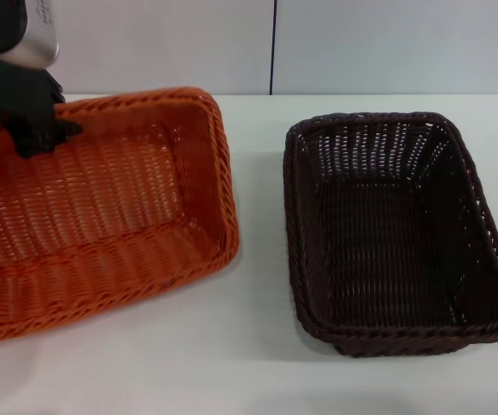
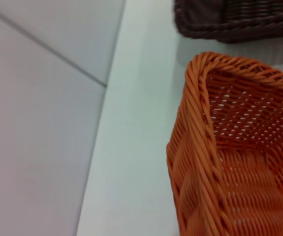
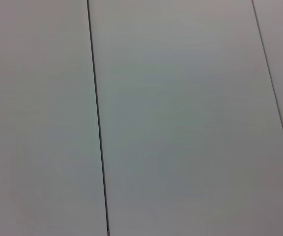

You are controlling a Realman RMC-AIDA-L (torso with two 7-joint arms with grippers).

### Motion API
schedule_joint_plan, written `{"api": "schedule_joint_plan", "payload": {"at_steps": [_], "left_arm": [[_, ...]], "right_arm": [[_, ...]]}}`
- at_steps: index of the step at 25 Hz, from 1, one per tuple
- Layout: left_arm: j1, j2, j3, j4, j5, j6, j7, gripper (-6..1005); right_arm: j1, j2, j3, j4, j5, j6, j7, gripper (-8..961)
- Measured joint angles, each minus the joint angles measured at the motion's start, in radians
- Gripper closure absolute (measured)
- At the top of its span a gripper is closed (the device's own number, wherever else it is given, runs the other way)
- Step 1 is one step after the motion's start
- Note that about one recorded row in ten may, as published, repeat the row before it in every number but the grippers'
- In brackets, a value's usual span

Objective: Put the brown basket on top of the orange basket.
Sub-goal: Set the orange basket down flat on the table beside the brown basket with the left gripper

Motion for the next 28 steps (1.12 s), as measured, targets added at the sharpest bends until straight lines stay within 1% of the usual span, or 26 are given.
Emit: {"api": "schedule_joint_plan", "payload": {"at_steps": [2, 8, 14, 15, 19, 23, 25, 26, 28], "left_arm": [[-0.001, -0.003, 0.014, -0.007, -0.005, -0.016, 0.032, 850], [-0.016, -0.003, 0.070, -0.011, -0.012, -0.032, 0.088, 848], [-0.024, -0.005, 0.088, -0.011, -0.015, -0.034, 0.101, 850], [-0.030, -0.005, 0.114, -0.011, -0.024, -0.035, 0.104, 851], [-0.047, -0.006, 0.129, -0.006, -0.031, -0.035, 0.103, 852], [-0.072, -0.008, 0.143, 0.024, -0.051, -0.036, 0.101, 853], [-0.072, -0.008, 0.143, 0.024, -0.051, -0.036, 0.101, 854], [-0.092, -0.008, 0.143, 0.061, -0.051, -0.029, 0.101, 855], [-0.102, -0.008, 0.142, 0.091, -0.050, -0.021, 0.102, 856]], "right_arm": [[0.000, 0.000, 0.000, 0.000, 0.000, 0.000, 0.000, 139], [-0.001, 0.001, -0.005, 0.001, 0.000, 0.006, 0.000, 140], [-0.007, 0.001, -0.006, 0.002, -0.001, 0.005, 0.000, 141], [-0.007, 0.001, -0.006, 0.003, -0.001, 0.004, 0.000, 140], [-0.008, 0.001, -0.008, 0.003, -0.001, 0.003, 0.000, 140], [-0.008, 0.001, -0.008, 0.003, -0.001, 0.007, 0.000, 139], [-0.008, 0.001, -0.008, 0.003, -0.001, 0.007, 0.000, 139], [-0.009, 0.001, -0.008, 0.003, -0.001, 0.007, 0.000, 139], [-0.010, 0.001, -0.008, 0.003, -0.001, 0.007, 0.000, 140]]}}
